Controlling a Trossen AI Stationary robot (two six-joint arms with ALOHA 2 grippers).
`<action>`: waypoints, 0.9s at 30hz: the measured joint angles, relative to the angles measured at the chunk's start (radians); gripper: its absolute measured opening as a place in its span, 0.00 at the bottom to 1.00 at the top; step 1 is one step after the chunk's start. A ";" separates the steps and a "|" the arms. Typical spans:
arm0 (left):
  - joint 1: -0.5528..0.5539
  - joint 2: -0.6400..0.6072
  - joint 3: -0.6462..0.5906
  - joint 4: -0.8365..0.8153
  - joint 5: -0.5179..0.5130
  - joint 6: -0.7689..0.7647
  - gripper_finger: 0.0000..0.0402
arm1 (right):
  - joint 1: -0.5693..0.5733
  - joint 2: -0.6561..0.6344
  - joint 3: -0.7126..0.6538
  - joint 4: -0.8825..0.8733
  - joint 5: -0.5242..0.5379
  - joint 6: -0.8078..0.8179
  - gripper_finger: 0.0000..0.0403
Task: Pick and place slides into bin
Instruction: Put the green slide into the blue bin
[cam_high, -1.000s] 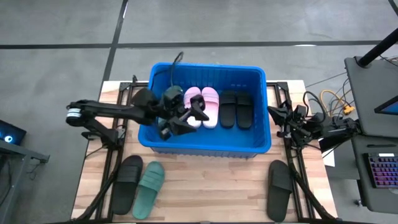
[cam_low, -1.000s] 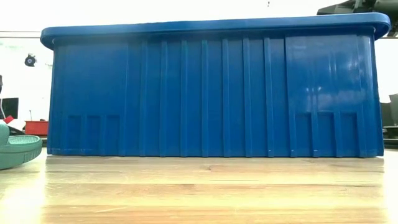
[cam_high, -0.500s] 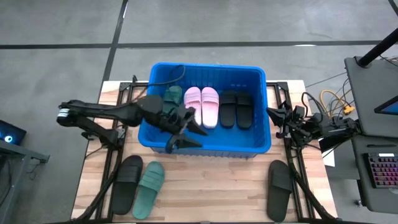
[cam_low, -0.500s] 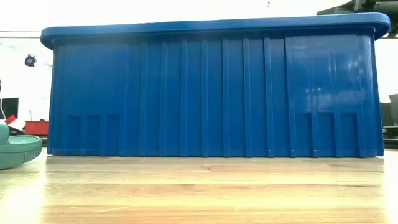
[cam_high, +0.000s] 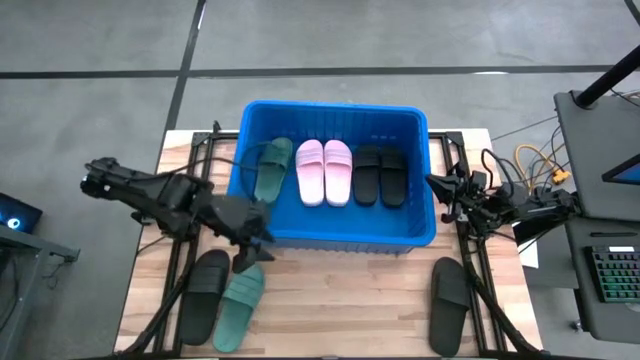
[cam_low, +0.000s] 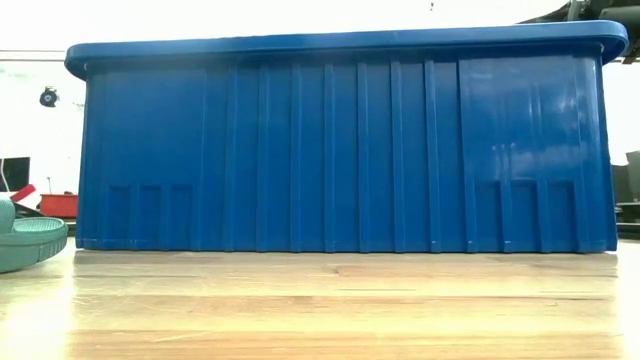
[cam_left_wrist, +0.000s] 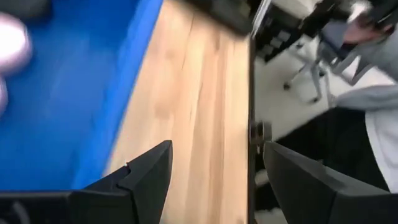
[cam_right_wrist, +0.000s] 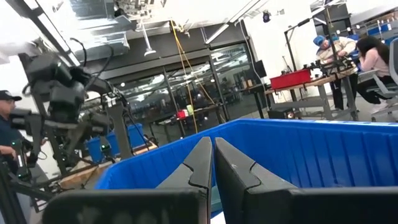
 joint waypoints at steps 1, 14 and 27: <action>-0.011 0.001 -0.005 -0.031 0.001 -0.032 0.59 | 0.000 0.000 -0.001 0.000 0.000 0.000 0.02; -0.197 0.133 -0.030 -0.278 -0.003 -0.139 0.59 | 0.000 -0.001 -0.021 0.000 0.001 -0.010 0.02; -0.387 0.346 -0.083 -0.277 -0.041 -0.140 0.59 | 0.000 -0.002 -0.039 0.000 0.002 -0.015 0.02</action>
